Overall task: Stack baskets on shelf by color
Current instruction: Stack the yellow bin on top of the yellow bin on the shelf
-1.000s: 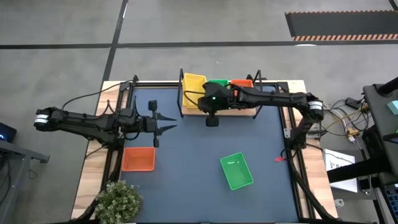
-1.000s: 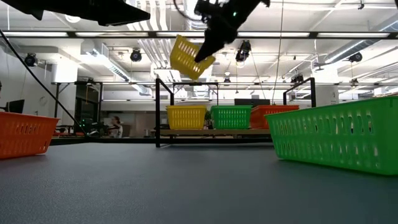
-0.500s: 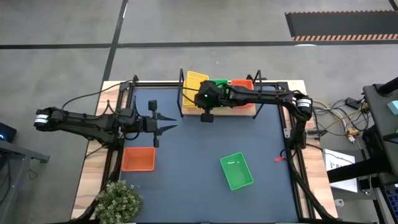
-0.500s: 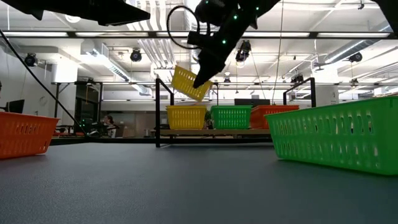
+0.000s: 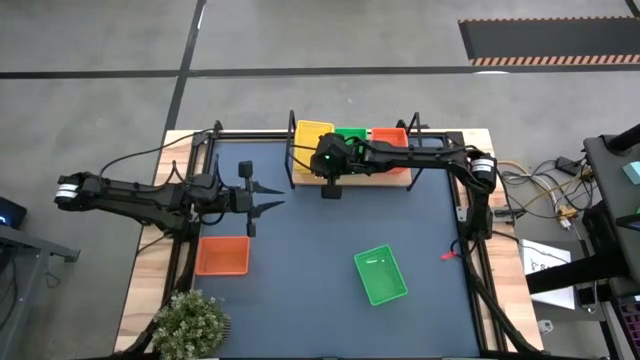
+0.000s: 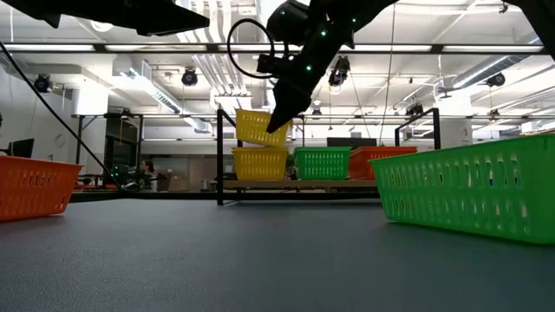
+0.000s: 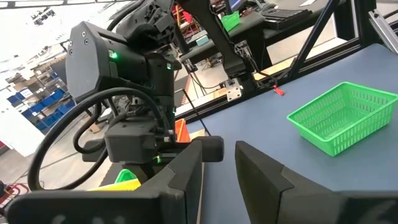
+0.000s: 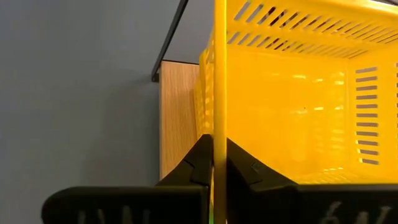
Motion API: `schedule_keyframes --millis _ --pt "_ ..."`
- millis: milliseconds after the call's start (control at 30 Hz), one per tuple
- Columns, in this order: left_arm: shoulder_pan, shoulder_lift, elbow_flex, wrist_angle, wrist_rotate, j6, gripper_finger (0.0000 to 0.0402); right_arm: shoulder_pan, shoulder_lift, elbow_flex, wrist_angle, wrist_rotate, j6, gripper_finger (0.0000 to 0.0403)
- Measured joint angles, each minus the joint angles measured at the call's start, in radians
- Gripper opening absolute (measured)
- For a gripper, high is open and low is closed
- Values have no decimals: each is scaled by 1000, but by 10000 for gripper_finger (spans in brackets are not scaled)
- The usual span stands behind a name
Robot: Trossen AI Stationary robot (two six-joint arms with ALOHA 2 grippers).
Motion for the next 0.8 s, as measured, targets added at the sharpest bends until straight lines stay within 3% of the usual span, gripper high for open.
schedule_keyframes --millis 800 --pt "0 0 0 0 0 0 81 -17 0 0 16 11 1 9"
